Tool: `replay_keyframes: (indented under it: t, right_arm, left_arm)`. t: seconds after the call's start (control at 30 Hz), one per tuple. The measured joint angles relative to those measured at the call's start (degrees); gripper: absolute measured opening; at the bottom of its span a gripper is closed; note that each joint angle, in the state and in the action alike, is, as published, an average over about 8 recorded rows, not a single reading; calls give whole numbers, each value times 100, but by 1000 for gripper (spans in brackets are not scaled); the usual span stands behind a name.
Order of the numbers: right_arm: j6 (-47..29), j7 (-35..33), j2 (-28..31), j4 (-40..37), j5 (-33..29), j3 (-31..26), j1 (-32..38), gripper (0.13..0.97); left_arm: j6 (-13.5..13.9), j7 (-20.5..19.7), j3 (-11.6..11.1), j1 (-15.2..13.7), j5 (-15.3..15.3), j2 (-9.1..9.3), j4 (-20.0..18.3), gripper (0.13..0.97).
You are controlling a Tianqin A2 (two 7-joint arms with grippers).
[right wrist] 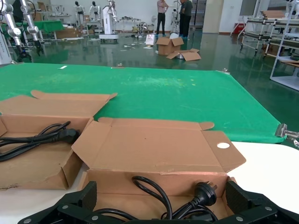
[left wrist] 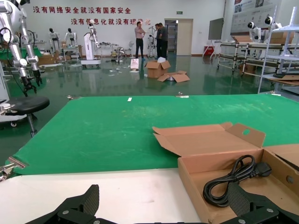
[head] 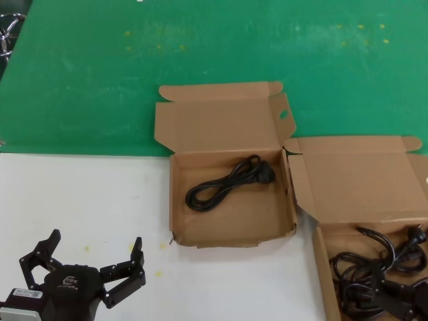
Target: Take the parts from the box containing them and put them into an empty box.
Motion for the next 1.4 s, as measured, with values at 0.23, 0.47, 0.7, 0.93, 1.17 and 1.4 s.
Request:
replay_keyframes:
  t: [0.23, 0.47, 0.7, 0.93, 1.17, 1.4]
  right_arm:
    - [0, 0, 0, 0, 0, 0, 0, 966]
    - [0, 0, 0, 0, 0, 0, 0, 966]
    - [0, 0, 0, 0, 0, 0, 0, 966]
    - [0, 0, 0, 0, 0, 0, 0, 966]
    - [0, 0, 0, 0, 0, 0, 0, 966]
    - [0, 0, 0, 0, 0, 0, 0, 966]
  left_arm:
    - [0, 0, 0, 0, 0, 0, 0, 966]
    - [0, 0, 0, 0, 0, 0, 0, 966]
    - [0, 0, 0, 0, 0, 0, 0, 966]
    - [0, 0, 0, 0, 0, 0, 0, 966]
    - [0, 0, 0, 0, 0, 0, 0, 966]
    - [0, 0, 0, 0, 0, 0, 0, 966]
